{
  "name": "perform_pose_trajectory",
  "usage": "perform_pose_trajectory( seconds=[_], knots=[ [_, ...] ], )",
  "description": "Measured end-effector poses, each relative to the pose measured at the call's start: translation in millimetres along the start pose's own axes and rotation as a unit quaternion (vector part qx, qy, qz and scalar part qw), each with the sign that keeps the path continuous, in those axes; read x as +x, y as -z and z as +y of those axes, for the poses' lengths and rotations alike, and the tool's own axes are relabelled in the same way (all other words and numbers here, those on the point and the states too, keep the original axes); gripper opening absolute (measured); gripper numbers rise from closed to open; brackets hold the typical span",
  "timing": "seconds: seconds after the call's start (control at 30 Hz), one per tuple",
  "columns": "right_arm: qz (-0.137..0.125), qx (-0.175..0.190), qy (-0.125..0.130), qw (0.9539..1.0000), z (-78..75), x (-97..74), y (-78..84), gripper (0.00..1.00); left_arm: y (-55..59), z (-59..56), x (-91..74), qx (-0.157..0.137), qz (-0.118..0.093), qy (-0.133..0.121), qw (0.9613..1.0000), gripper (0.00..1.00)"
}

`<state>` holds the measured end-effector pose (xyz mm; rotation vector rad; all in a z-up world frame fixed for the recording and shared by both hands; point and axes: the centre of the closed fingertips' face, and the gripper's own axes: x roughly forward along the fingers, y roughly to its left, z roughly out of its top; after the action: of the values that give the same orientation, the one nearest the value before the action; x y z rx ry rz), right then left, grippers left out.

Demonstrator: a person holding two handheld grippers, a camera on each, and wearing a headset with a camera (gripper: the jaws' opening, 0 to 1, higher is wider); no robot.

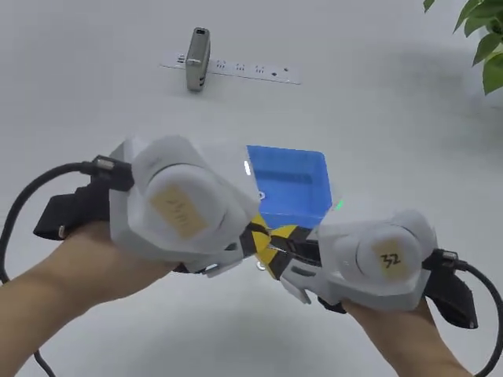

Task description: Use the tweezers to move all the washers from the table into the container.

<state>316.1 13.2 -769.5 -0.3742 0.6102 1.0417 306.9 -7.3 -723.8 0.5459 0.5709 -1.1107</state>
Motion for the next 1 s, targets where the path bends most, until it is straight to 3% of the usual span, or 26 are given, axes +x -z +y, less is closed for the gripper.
perform_pose_trajectory(
  seconds=[0.67,0.83,1.0],
  knots=[
    [0.013,-0.003,-0.008,0.9999,-2.3,3.7,9.9,0.06,4.3,0.8,8.7,-0.015,0.001,0.007,0.9999,0.0],
    [0.028,-0.027,-0.011,0.9992,-1.1,3.5,10.5,0.05,3.8,-1.2,8.7,-0.008,0.004,0.007,0.9999,0.0],
    [0.028,-0.013,-0.014,0.9994,-3.7,2.6,10.7,0.04,2.0,0.1,9.9,-0.015,0.0,0.009,0.9998,0.0]
  ],
)
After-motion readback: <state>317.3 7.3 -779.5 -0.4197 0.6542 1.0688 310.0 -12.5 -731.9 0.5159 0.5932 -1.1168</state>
